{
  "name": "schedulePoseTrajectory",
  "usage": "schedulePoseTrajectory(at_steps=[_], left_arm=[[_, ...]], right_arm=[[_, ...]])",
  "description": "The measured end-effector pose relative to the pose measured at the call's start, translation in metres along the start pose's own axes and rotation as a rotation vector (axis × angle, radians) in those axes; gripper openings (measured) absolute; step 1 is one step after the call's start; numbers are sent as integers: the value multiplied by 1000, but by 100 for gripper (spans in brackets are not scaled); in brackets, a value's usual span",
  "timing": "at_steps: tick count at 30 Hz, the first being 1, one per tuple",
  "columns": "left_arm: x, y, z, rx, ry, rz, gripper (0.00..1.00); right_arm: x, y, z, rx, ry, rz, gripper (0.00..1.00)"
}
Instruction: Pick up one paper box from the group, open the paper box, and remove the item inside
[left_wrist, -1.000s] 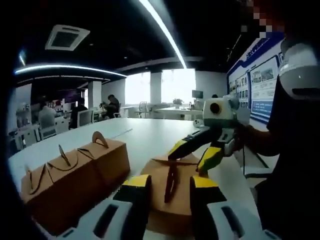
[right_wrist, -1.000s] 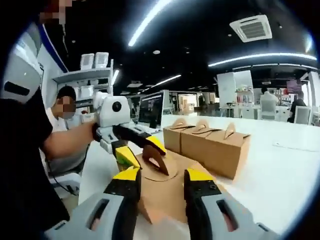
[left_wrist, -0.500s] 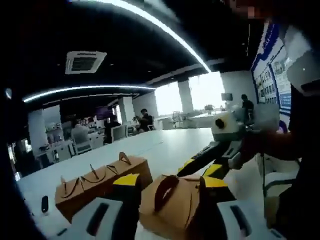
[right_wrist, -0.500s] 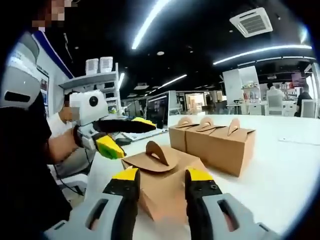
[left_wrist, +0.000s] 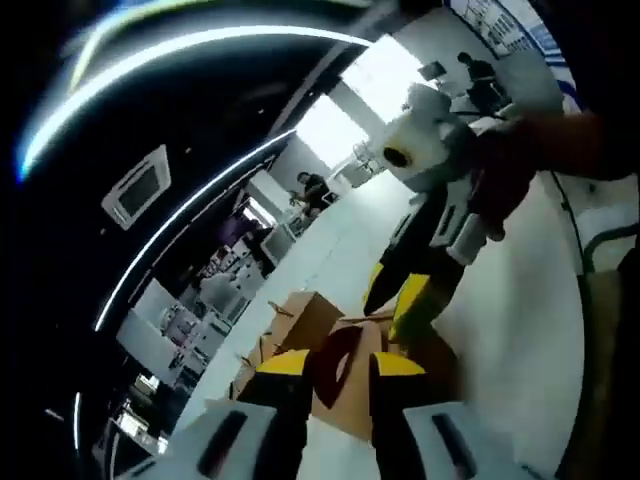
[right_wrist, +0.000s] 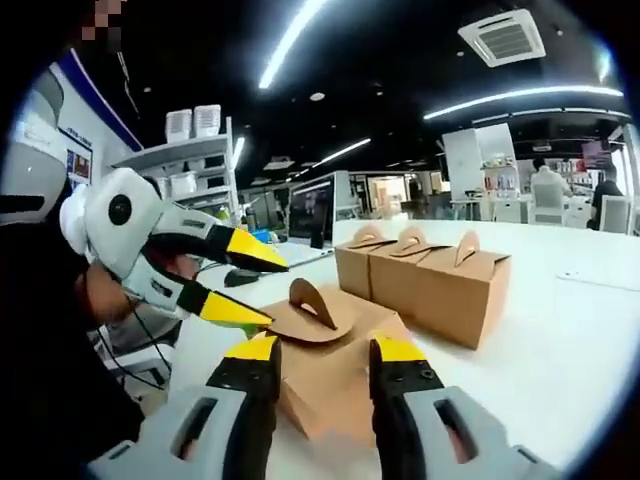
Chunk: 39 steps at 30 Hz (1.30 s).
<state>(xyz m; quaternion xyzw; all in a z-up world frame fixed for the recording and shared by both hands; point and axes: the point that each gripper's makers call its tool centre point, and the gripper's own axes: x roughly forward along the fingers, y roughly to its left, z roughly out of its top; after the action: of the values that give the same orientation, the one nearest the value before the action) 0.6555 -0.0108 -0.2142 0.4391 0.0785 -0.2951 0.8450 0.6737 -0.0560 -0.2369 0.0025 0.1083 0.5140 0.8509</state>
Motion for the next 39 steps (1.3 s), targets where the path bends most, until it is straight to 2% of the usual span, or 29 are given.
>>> schedulePoseTrajectory(at_steps=[3,6,9,11,13,14,17,24,27,32,39], left_arm=[[-1,-5,-5,43,42,-33,22],[-2,-15,0,89,45,-99,18],[-4,-26,18,4,-10,-176,22],[-1,-24,20,12,-8,-165,23],[3,-23,11,53,47,-167,22],[4,-23,13,48,34,-168,22],[5,-22,11,22,62,-181,22],[4,-22,7,45,99,-177,22],[1,-22,4,55,119,-158,20],[-4,-29,-3,50,131,-114,7],[-11,-28,-6,-20,111,-43,5]], right_arm=[[0,0,0,4,-3,4,36],[0,1,0,3,-7,5,36],[0,1,-1,6,-8,8,36],[0,1,-1,4,-7,7,36],[0,1,0,0,-5,3,36],[0,1,0,-2,-4,3,36],[-1,2,-1,-8,1,0,36],[-1,2,-1,-2,-5,2,36],[-1,1,-1,-2,-2,2,36],[0,1,-1,7,0,-4,36],[0,0,-1,2,15,-6,36]])
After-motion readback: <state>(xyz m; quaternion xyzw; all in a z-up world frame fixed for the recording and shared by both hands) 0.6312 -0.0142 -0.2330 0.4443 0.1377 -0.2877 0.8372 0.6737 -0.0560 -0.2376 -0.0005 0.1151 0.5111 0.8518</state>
